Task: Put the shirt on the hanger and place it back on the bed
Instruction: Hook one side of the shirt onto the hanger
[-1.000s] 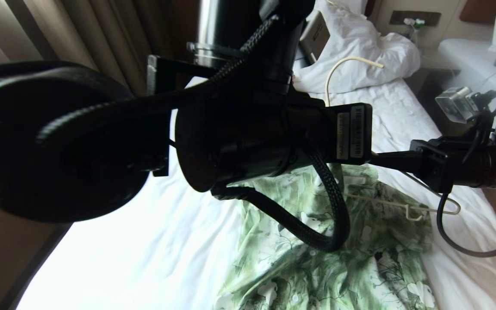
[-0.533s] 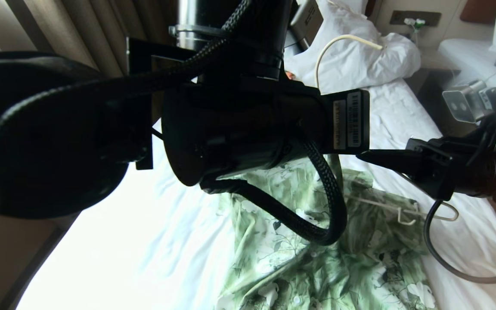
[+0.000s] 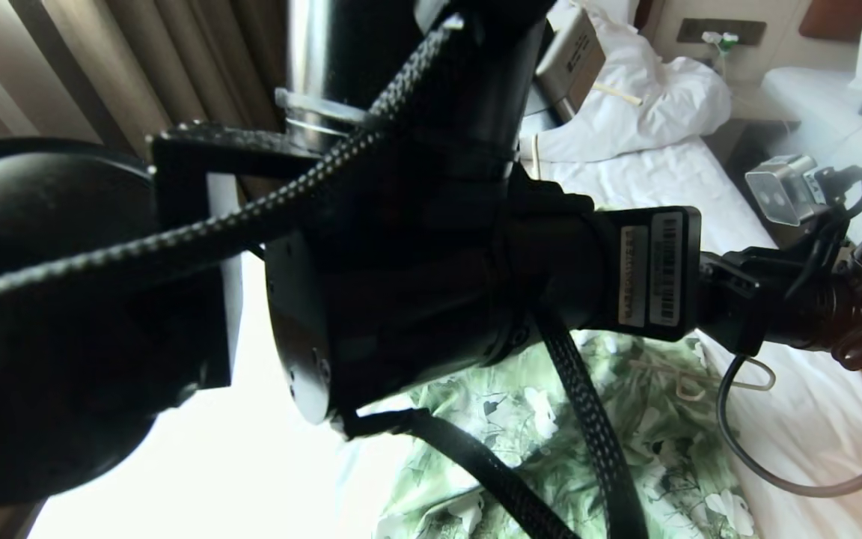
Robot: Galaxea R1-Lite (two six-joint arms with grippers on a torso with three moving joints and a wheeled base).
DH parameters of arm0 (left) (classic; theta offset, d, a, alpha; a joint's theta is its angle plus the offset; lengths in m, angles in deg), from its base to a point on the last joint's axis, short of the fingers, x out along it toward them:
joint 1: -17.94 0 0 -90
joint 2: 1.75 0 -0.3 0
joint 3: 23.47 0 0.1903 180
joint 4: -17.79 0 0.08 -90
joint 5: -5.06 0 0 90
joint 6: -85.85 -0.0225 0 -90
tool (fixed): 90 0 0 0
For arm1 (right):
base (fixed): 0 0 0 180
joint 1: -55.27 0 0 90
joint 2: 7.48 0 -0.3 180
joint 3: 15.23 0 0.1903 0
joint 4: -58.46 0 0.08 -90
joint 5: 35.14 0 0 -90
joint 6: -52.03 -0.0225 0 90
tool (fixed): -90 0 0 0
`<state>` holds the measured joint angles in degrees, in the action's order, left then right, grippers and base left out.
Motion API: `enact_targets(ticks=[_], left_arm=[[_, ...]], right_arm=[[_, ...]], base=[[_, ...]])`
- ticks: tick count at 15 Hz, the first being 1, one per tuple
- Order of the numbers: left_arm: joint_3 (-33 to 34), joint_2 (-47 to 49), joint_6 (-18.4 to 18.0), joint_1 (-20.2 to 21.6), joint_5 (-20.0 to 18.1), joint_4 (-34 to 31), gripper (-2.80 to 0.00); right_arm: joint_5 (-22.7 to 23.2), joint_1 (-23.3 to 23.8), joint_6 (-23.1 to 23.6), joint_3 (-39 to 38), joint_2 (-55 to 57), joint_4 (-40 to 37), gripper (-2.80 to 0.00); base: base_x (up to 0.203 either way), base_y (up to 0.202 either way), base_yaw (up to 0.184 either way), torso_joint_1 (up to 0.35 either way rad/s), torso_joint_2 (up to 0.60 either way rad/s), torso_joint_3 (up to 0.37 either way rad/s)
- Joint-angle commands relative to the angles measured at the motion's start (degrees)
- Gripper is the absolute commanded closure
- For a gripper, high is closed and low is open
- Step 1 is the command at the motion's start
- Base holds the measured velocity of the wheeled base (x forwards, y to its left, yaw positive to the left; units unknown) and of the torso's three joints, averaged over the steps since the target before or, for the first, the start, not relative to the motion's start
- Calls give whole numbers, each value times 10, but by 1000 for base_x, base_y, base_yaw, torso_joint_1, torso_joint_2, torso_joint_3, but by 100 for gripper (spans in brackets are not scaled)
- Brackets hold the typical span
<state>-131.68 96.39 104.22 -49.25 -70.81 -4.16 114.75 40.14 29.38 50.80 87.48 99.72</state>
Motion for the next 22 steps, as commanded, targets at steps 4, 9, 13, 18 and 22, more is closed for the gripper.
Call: enact_targets(ticks=[4,9,13,18,22], left_arm=[[39,3,0,-4,0,7,-280],[30,0,42,-37,42,-82,-280],[36,17,43,-50,71,-94,-280],[81,-19,60,-56,77,-124,-280],[196,-141,65,-40,104,-127,0]], right_arm=[[4,0,-1,-3,28,22,0],[3,1,-1,-3,55,55,0],[-14,-8,-2,-2,55,67,0],[-14,-9,-30,1,42,79,0],[-14,-21,-113,1,72,182,0]], base=[[0,0,0,0,0,0],[0,0,0,0,0,0],[0,0,0,0,0,0],[0,0,0,0,0,0],[0,0,0,0,0,0]])
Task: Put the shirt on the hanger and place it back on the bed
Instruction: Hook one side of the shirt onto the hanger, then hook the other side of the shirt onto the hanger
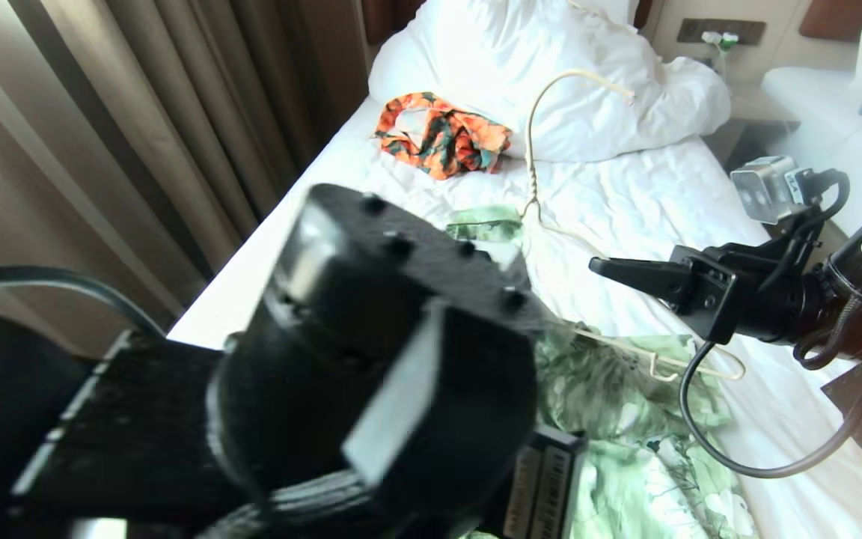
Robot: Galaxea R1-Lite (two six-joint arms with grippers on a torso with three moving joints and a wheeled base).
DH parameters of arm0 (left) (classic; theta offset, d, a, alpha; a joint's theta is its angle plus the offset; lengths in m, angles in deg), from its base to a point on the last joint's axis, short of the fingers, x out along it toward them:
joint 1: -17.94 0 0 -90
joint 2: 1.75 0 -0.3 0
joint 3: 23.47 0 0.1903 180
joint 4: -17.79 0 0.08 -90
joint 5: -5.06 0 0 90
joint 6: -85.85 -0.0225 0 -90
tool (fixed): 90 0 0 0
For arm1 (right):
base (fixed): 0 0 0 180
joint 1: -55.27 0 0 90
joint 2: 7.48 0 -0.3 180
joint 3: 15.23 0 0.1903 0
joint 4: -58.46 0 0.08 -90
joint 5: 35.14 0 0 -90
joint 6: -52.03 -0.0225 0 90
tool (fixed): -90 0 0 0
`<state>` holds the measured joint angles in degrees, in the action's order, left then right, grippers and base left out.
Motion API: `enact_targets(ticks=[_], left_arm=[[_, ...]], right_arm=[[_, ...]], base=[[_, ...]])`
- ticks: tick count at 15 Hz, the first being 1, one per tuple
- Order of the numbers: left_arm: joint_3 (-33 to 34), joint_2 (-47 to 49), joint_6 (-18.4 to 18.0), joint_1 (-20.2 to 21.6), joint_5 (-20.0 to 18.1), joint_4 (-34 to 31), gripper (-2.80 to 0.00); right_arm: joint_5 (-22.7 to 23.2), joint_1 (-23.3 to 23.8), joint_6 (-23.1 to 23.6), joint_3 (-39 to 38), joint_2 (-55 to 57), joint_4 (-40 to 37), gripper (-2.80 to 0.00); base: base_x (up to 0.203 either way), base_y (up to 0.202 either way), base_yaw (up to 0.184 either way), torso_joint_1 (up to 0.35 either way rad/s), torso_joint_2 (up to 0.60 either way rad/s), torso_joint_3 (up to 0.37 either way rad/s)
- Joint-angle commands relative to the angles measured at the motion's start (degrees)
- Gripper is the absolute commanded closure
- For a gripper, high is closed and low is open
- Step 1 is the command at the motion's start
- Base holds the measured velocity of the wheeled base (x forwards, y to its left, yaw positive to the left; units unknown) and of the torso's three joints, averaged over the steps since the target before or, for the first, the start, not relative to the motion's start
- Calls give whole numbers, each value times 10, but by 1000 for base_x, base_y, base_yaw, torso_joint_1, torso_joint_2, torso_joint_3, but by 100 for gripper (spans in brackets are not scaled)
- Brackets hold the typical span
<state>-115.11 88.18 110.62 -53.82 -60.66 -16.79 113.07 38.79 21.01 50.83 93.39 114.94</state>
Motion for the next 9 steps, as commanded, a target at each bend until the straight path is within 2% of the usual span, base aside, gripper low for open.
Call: enact_targets(ticks=[1,4,6,9], left_arm=[[58,-95,1,17,5,-1,0],[122,-217,-9,68,7,-10,0],[139,-294,-25,115,7,-39,0],[141,-357,-77,166,7,-68,0]], right_arm=[[4,-19,-45,0,14,44,0],[3,-44,-54,0,8,51,0],[2,-57,-54,-8,-4,50,0],[2,-74,-55,-34,-17,50,0]], base=[[0,0,0,0,0,0],[0,0,0,0,0,0],[0,0,0,0,0,0],[0,0,0,0,0,0]])
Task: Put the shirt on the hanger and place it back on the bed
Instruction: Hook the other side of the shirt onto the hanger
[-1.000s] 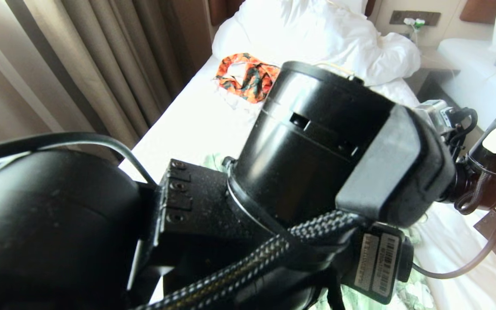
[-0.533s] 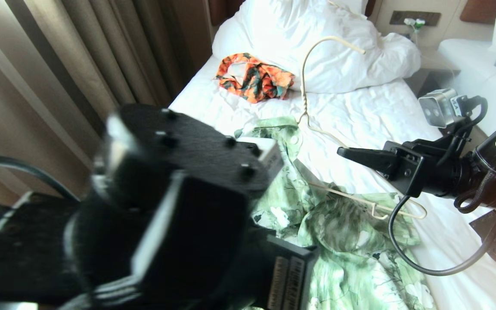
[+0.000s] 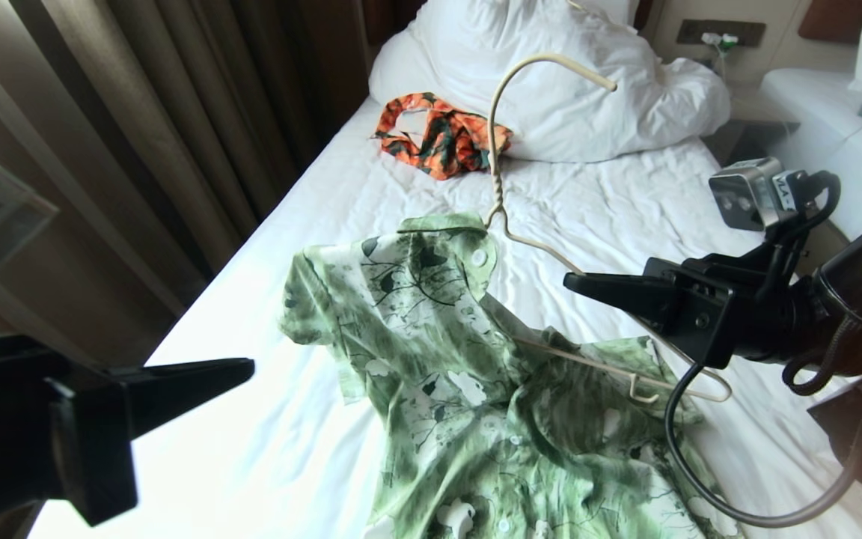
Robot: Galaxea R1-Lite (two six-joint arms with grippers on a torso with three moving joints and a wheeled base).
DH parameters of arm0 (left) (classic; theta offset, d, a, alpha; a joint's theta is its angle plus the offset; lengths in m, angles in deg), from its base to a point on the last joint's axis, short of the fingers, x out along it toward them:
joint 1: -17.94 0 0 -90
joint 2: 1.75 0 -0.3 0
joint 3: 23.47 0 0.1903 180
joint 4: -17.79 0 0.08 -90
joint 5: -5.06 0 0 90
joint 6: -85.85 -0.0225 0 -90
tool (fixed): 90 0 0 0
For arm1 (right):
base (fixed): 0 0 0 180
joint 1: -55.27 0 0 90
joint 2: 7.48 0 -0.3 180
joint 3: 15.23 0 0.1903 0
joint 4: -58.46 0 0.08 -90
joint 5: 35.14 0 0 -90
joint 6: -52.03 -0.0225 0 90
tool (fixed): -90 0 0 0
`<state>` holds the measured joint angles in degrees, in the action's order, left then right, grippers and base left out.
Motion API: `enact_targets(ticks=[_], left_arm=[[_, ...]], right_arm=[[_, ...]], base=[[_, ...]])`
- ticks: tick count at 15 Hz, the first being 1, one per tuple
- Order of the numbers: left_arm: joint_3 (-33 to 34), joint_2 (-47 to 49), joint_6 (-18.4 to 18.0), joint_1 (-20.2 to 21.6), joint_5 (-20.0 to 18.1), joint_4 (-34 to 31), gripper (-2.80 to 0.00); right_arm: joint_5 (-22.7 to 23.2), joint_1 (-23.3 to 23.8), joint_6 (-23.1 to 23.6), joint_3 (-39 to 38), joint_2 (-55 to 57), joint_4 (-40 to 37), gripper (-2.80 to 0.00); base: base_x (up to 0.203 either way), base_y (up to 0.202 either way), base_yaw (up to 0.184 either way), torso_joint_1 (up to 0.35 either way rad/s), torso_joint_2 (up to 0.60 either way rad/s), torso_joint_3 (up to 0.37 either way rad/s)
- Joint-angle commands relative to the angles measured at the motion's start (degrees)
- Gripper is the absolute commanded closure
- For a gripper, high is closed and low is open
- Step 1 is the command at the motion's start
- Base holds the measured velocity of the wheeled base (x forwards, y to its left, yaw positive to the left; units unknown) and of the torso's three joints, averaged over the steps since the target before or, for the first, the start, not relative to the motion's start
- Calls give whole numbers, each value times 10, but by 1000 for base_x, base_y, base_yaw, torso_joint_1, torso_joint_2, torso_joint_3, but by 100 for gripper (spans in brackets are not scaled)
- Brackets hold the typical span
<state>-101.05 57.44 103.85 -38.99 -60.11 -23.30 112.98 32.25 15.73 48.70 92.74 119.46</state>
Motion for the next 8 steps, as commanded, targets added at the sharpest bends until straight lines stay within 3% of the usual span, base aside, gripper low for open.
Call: enact_targets(ticks=[1,5,6,8], left_arm=[[-6,-50,-20,19,1,-3,0],[-34,2,-43,23,-1,6,0],[-36,23,-48,23,-1,20,-280],[-33,56,-85,23,-3,63,-280]], right_arm=[[4,-14,-2,-22,-12,6,0],[7,-29,0,-31,-6,7,0],[8,-31,0,-30,-5,7,0],[8,-31,-1,-31,-2,7,0]], base=[[0,0,0,0,0,0],[0,0,0,0,0,0],[0,0,0,0,0,0],[0,0,0,0,0,0]])
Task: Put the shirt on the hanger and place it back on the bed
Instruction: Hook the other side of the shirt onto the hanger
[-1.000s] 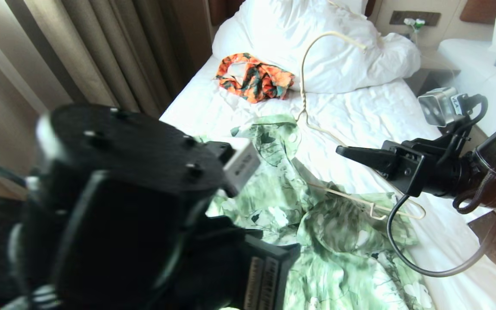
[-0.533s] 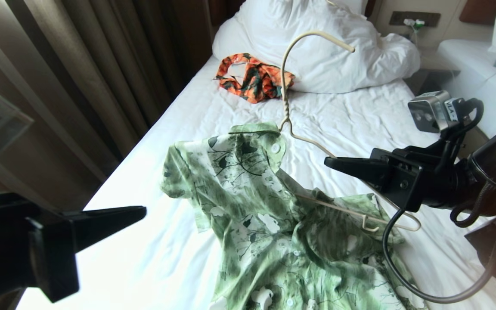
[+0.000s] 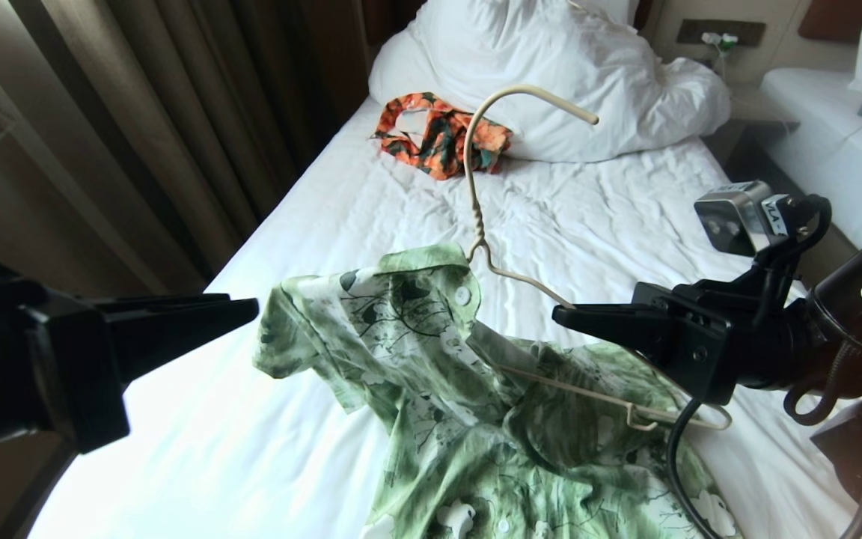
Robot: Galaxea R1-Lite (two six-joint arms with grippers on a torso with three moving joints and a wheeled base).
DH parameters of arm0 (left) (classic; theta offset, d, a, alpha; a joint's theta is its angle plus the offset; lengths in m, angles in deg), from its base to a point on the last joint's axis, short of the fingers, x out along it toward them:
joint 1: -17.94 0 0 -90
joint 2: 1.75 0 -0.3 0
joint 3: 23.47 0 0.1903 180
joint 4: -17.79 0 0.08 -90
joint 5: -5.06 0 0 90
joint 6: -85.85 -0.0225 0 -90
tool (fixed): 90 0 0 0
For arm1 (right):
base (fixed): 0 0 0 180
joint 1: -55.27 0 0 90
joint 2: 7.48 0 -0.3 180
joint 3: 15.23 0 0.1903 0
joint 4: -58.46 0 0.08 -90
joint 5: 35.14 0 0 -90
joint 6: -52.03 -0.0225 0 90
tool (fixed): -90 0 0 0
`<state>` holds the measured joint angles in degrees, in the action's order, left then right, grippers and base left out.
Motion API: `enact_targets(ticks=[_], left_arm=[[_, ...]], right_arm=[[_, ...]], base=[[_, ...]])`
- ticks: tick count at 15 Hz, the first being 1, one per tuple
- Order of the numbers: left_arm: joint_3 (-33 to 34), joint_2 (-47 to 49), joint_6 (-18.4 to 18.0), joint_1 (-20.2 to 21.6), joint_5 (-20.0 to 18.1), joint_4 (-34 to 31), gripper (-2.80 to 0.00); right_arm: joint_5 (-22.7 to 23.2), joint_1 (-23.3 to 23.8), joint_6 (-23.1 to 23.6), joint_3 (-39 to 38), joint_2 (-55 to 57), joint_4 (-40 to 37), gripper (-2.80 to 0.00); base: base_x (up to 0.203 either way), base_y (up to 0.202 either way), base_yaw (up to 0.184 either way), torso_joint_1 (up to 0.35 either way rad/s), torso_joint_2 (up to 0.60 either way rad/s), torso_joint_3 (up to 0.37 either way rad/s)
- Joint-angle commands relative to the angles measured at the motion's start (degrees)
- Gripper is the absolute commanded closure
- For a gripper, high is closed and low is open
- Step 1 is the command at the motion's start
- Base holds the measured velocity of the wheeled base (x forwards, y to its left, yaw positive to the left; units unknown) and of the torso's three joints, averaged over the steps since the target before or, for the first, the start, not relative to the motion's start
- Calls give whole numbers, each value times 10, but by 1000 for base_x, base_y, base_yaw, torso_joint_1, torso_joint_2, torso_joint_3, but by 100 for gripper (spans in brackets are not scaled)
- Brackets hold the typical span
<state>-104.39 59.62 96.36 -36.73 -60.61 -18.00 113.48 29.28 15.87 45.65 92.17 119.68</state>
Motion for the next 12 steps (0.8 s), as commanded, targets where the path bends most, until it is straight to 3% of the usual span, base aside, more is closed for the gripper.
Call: enact_targets(ticks=[1,7,12], left_arm=[[1,41,-37,2,-8,19,-280],[1,60,-197,128,-149,113,-280],[31,24,-324,235,-380,130,-280]], right_arm=[[4,-1,-1,-5,7,5,0],[4,-5,-1,-6,10,5,0],[6,-6,-1,0,12,4,0]], base=[[0,0,0,0,0,0],[0,0,0,0,0,0],[0,0,0,0,0,0]])
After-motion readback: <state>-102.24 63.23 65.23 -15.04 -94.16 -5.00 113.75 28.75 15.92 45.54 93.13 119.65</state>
